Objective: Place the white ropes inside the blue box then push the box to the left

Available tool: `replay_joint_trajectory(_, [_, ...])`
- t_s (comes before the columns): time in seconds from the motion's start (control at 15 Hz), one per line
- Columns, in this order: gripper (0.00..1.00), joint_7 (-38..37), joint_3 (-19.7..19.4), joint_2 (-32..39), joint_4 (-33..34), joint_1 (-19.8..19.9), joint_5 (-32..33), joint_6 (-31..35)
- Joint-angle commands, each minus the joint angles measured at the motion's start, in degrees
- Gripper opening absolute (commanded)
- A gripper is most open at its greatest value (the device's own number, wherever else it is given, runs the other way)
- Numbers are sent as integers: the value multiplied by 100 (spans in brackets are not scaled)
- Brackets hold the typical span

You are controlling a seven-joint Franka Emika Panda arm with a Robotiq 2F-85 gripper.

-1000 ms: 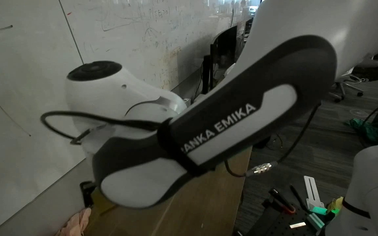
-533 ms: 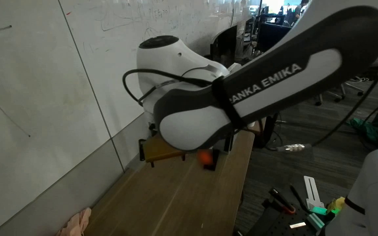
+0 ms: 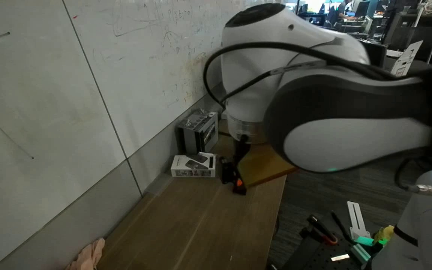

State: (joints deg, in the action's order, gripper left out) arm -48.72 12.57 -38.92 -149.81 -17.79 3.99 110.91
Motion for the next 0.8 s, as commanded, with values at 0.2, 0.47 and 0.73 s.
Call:
replay_joint_trajectory(0.2, [100,1763,-831,-2454,-345,-601,444,-1556])
replay_joint_trajectory(0.47, [100,1888,-739,-2576,168,884,-502,-2264])
replay_joint_trajectory(0.73, [100,2981,-777,-2468,254,1376,-264,-2432])
